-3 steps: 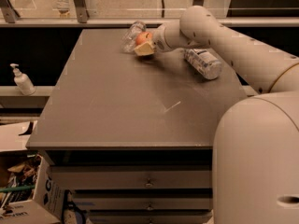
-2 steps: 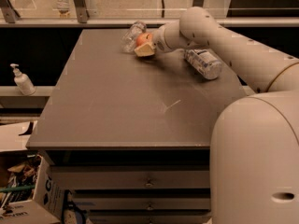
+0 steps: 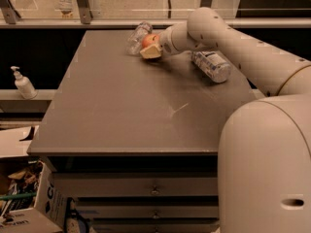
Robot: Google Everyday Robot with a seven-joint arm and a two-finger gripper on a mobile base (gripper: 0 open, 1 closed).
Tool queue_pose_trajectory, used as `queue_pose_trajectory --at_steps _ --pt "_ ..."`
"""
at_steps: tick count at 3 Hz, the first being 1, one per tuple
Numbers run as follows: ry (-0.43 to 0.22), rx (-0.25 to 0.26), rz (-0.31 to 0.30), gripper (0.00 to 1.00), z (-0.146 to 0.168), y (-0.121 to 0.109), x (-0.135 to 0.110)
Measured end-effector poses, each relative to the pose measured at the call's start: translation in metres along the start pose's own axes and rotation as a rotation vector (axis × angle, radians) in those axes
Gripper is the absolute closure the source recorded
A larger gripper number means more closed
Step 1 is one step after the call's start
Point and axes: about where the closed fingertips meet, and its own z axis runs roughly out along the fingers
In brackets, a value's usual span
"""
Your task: Move apple near water bottle
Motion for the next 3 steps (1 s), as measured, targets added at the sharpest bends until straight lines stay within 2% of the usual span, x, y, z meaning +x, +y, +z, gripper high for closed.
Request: queue_pose_trajectory --at_steps 3 --pt "0.000 0.000 0.001 0.07 -0.0009 -0.0005 -0.0010"
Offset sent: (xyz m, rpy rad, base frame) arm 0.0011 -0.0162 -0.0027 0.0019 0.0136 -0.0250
